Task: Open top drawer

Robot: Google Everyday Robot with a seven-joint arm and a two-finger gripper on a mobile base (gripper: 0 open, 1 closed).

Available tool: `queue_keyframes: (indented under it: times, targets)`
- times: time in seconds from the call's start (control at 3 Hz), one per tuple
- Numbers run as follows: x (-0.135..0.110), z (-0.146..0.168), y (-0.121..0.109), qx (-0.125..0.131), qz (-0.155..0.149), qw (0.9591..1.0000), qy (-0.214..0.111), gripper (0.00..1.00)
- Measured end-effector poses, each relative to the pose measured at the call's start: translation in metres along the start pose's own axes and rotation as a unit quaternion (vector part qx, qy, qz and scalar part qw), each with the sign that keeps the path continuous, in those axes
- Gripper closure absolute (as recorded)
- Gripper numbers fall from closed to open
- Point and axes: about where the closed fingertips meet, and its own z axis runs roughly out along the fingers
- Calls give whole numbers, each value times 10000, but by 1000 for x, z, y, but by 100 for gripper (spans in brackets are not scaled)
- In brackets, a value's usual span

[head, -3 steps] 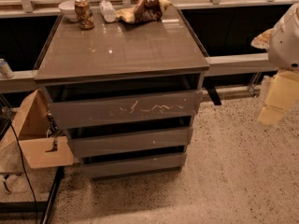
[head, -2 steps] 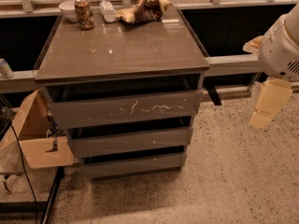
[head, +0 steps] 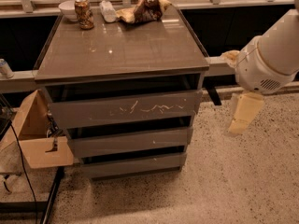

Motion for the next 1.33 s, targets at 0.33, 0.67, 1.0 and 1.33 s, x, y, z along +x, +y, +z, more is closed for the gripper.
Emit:
queue_keyframes:
  times: [0.33, 0.67, 1.0, 1.33]
  targets:
    - [-11, 32, -1, -97, -234, 9996, -139, 0]
    - [-21, 65, -2, -244, -414, 9987, -181, 0]
    - [-35, 94, -7, -343, -602, 9975, -139, 0]
    - [-45, 121, -18, -281, -794, 9964, 66, 0]
